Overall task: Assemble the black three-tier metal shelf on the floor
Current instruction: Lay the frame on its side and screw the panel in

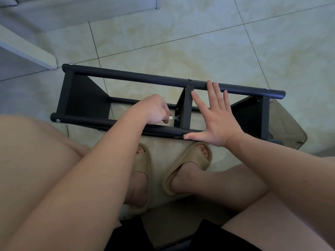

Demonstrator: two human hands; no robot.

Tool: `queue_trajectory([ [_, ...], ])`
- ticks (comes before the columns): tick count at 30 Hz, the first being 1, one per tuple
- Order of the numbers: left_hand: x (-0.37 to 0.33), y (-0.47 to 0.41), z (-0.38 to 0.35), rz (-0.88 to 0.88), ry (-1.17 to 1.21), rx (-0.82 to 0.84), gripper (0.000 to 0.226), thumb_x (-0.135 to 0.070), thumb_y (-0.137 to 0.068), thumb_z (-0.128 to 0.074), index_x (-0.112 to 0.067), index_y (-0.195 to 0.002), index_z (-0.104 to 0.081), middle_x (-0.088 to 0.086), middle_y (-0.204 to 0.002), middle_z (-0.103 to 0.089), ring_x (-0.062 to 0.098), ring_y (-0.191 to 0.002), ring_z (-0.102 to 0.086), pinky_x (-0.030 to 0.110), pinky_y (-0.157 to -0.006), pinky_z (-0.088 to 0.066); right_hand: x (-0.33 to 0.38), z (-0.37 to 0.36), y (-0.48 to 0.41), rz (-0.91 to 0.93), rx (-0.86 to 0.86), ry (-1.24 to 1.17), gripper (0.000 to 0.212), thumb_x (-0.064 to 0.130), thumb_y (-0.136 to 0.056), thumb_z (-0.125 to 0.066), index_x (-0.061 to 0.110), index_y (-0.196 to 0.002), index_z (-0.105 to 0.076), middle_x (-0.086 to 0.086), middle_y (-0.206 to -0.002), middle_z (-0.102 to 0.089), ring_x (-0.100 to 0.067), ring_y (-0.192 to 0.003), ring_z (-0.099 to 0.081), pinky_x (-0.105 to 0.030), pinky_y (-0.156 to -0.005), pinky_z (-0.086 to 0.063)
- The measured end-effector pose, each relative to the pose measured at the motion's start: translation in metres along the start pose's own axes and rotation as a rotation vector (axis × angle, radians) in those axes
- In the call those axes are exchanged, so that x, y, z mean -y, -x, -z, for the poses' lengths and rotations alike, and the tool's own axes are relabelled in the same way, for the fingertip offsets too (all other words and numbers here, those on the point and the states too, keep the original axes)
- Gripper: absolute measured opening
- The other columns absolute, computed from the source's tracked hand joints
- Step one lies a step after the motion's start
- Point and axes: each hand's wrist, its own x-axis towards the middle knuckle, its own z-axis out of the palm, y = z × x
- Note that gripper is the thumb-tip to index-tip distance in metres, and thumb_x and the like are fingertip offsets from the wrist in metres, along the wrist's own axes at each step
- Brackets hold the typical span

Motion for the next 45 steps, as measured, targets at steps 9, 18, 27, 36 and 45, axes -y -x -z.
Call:
queue_trajectory([
  [9, -0.005, -0.006, -0.003, 0.028, 0.427, -0.007, 0.009, -0.019, -0.087, -0.069, -0.024, -0.082, -0.074, 0.001, -0.096, -0.075, 0.012, -0.089, -0.067, 0.032, -0.079, -0.055, -0.001, -0.001, 0.000, 0.007, -0.006, -0.004, 0.126, 0.103, -0.066, -0.030, 0.029, -0.163, -0.001, -0.019, -0.167, 0.019, -0.033, -0.153, 0.023, -0.056, -0.124, 0.010],
  [18, -0.015, -0.007, -0.014, 0.043, 0.601, -0.167, 0.007, -0.022, -0.090, -0.072, -0.024, -0.084, -0.073, -0.009, -0.081, -0.073, 0.002, -0.062, -0.066, 0.019, -0.062, -0.048, 0.000, 0.001, 0.000, 0.001, 0.010, -0.002, 0.126, 0.101, -0.066, -0.033, 0.029, -0.163, -0.001, -0.019, -0.166, 0.020, -0.034, -0.153, 0.024, -0.056, -0.124, 0.011],
  [27, -0.024, -0.007, -0.015, 0.122, 0.659, -0.140, 0.008, -0.024, -0.095, -0.065, -0.023, -0.089, -0.070, -0.009, -0.077, -0.074, 0.003, -0.072, -0.070, 0.026, -0.072, -0.050, 0.000, 0.003, 0.000, -0.002, 0.021, -0.010, 0.127, 0.101, -0.065, -0.035, 0.028, -0.164, -0.002, -0.020, -0.166, 0.020, -0.034, -0.153, 0.023, -0.056, -0.124, 0.011],
  [36, -0.021, -0.007, -0.010, 0.165, 0.605, -0.085, 0.010, -0.026, -0.094, -0.064, -0.022, -0.093, -0.073, -0.012, -0.071, -0.076, 0.007, -0.077, -0.071, 0.026, -0.076, -0.054, -0.001, 0.001, 0.000, 0.004, 0.007, -0.002, 0.126, 0.102, -0.065, -0.032, 0.028, -0.164, -0.003, -0.020, -0.167, 0.019, -0.034, -0.153, 0.022, -0.057, -0.124, 0.009],
  [45, -0.020, -0.008, -0.012, 0.142, 0.598, -0.084, 0.011, -0.027, -0.095, -0.063, -0.024, -0.091, -0.073, -0.010, -0.077, -0.076, 0.008, -0.077, -0.070, 0.027, -0.075, -0.053, 0.000, 0.001, -0.001, 0.005, 0.012, 0.012, 0.126, 0.102, -0.066, -0.030, 0.028, -0.164, -0.001, -0.019, -0.167, 0.019, -0.034, -0.153, 0.023, -0.056, -0.124, 0.010],
])
